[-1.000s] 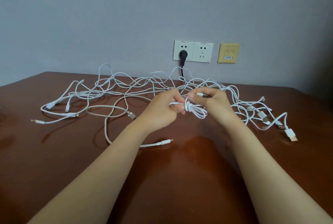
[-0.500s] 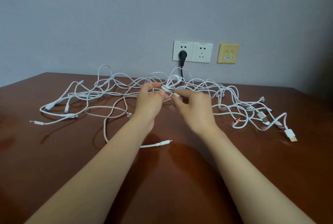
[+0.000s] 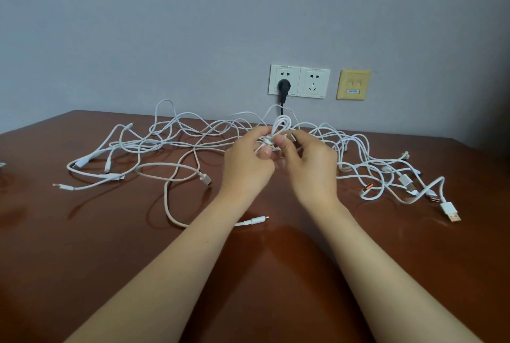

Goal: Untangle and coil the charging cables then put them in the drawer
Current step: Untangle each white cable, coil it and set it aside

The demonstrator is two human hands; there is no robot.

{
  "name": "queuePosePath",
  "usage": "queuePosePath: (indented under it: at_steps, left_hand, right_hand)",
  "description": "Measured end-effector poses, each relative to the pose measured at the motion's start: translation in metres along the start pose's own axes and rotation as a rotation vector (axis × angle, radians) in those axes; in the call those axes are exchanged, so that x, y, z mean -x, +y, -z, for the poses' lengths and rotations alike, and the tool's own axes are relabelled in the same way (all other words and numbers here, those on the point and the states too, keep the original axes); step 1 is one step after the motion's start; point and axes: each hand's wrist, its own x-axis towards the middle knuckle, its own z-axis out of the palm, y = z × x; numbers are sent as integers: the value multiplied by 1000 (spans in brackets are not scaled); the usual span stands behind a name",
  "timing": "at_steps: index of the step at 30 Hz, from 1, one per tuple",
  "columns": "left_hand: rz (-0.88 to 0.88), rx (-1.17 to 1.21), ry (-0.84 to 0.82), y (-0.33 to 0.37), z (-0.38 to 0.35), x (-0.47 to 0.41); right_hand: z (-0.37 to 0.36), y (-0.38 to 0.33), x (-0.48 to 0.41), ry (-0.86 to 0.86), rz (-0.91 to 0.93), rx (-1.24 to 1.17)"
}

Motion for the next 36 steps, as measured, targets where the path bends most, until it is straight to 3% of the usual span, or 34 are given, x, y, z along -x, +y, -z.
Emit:
queuePosePath:
  at_steps: [5, 10, 14, 28, 32, 36]
  left_hand:
    - [-123, -217, 22, 0, -1, 7]
    - [-182, -164, 26, -1, 2, 3]
    - [-240, -153, -17, -1, 1, 5]
    - [15, 208, -122, -3, 1, -7]
    - [-30, 194, -128, -5, -2, -5]
    - [-64, 161, -127, -12, -6, -5]
  right_hand:
    - [1, -5, -3, -95, -50, 114]
    - [0, -9, 0, -222, -45, 103]
    - [4, -5, -10, -168, -82, 36]
    - [18, 3, -14, -198, -190, -109]
    - [23, 3, -17, -290, -114, 67]
    - [23, -5, -16, -372, 60, 501]
